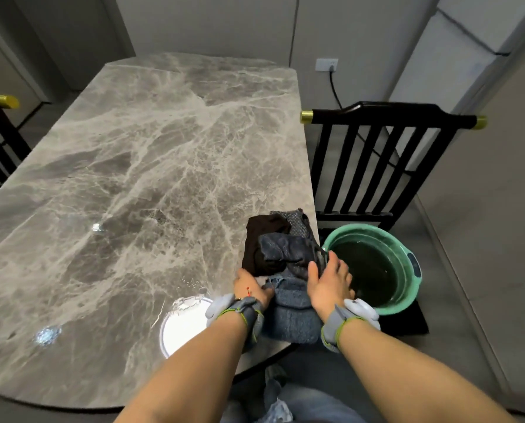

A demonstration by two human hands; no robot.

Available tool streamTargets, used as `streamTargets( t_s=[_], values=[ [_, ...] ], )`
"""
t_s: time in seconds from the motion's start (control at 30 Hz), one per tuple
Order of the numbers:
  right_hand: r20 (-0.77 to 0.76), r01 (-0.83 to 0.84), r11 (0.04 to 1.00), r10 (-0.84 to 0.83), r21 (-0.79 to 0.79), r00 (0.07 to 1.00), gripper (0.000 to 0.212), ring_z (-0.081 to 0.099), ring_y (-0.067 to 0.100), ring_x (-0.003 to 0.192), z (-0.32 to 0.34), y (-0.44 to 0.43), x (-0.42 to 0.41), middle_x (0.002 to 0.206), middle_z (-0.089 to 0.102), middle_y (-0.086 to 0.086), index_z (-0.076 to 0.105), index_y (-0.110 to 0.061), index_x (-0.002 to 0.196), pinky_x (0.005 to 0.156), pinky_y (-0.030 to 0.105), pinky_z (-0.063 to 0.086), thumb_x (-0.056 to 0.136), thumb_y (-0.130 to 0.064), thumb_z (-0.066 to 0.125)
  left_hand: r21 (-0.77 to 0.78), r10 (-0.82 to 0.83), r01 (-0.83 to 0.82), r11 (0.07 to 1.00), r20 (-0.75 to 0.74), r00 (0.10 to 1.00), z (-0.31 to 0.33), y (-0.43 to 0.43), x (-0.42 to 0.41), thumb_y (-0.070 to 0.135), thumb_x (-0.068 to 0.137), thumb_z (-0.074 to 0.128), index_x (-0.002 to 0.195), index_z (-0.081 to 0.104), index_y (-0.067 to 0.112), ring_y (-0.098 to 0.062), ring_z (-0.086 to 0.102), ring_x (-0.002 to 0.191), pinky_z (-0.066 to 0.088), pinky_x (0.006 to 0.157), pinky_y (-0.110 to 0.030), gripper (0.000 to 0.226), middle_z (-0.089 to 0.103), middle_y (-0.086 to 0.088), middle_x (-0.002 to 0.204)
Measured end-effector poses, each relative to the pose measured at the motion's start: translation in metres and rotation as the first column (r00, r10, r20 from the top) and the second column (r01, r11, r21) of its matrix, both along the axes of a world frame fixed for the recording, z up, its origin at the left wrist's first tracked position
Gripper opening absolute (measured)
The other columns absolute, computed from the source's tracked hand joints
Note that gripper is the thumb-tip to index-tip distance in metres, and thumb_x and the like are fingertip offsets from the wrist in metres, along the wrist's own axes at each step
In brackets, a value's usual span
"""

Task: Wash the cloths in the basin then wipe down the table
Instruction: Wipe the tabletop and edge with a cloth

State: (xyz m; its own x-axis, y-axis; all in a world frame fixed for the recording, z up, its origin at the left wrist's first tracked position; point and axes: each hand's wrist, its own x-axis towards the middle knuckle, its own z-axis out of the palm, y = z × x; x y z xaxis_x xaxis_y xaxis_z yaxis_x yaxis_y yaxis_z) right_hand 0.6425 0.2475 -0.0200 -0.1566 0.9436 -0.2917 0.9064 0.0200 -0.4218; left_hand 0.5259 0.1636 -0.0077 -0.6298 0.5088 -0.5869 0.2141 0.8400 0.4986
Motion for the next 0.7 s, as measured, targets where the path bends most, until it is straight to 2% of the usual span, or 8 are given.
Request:
streamTargets(
  t_s=[0.1,0.2,0.3,0.4,0.53,0.6,0.63,0.7],
  values=[
    [0.089,0.015,0.999,-0.011,-0.036,0.996,0.061,0.028,0.031,0.134,-0.009,-0.035,0.029,0.148,0.027,0.009,0.025,-0.018,0.144,0.101,0.045,0.034,0.093,-0.046,0.044,0.027,-0.124,0.125,0.992,-0.019,0.992,-0.002,-0.013,0.004,0.024,0.088,0.06,0.118,0.048,0.002,-0.034,0.055,0.114,0.044,0.088,-0.031,0.039,0.057,-0.017,0.123],
    [0.133,-0.025,0.999,0.029,-0.033,0.991,0.047,0.035,0.03,0.128,-0.017,-0.063,0.043,0.137,0.039,0.009,0.041,-0.017,0.133,0.096,0.041,0.038,0.093,-0.042,0.046,0.116,-0.2,0.206,0.972,-0.06,0.978,0.002,-0.022,0.002,0.023,0.089,0.058,0.089,0.056,0.014,-0.031,0.059,0.106,0.045,0.084,-0.029,0.01,0.064,-0.015,0.112],
    [0.103,0.007,0.996,-0.017,0.091,0.995,0.033,0.042,0.032,0.121,-0.006,-0.081,0.031,0.125,0.049,0.012,0.051,-0.011,0.119,0.089,0.04,0.039,0.093,-0.031,0.05,0.185,-0.218,0.23,0.956,-0.081,0.973,0.005,-0.036,-0.01,0.022,0.089,0.059,0.066,0.044,0.02,-0.03,0.061,0.1,0.045,0.079,-0.03,0.027,0.067,-0.015,0.1],
    [-0.123,0.051,0.962,-0.019,0.268,0.992,0.023,0.05,0.035,0.11,0.017,-0.078,0.012,0.112,0.056,0.016,0.054,-0.004,0.107,0.083,0.04,0.038,0.091,-0.02,0.054,0.327,-0.113,0.139,0.935,-0.096,0.989,0.017,-0.038,-0.027,0.017,0.088,0.061,0.057,0.039,0.023,-0.026,0.06,0.086,0.043,0.072,-0.029,0.038,0.062,-0.014,0.082],
    [-0.458,0.089,0.955,0.053,0.283,0.887,0.023,0.057,0.041,0.087,0.059,-0.077,-0.025,0.095,0.061,0.023,0.052,-0.004,0.101,0.071,0.039,0.042,0.086,-0.021,0.053,0.541,0.033,-0.02,0.841,-0.014,0.999,0.057,-0.041,-0.064,0.005,0.084,0.064,0.054,0.043,0.021,-0.002,0.047,0.052,0.037,0.052,-0.018,0.039,0.049,0.004,0.053],
    [-0.46,-0.022,0.933,0.197,0.359,0.866,0.03,0.059,0.041,0.077,0.077,-0.088,-0.034,0.085,0.063,0.024,0.055,-0.003,0.098,0.066,0.04,0.046,0.078,-0.025,0.05,0.555,0.095,-0.111,0.824,0.056,0.994,0.075,-0.048,-0.078,0.012,0.074,0.064,0.051,0.046,0.016,-0.002,0.041,0.041,0.031,0.041,-0.012,0.03,0.043,0.009,0.038],
    [-0.418,-0.126,0.911,0.299,0.394,0.858,0.032,0.061,0.041,0.075,0.082,-0.096,-0.037,0.082,0.065,0.025,0.058,-0.003,0.096,0.064,0.04,0.047,0.073,-0.024,0.05,0.523,0.113,-0.112,0.845,0.03,0.993,0.081,-0.056,-0.085,0.019,0.066,0.058,0.051,0.047,0.012,-0.008,0.039,0.046,0.03,0.041,-0.017,0.019,0.042,0.005,0.039],
    [-0.243,-0.432,0.841,0.516,0.325,0.821,0.035,0.063,0.041,0.079,0.082,-0.117,-0.041,0.083,0.067,0.021,0.062,-0.008,0.094,0.065,0.038,0.048,0.068,-0.029,0.049,0.323,0.02,0.022,0.946,-0.127,0.992,0.081,-0.072,-0.094,0.022,0.063,0.051,0.06,0.054,0.008,-0.021,0.039,0.06,0.03,0.05,-0.024,0.014,0.046,-0.007,0.057]
  ],
)
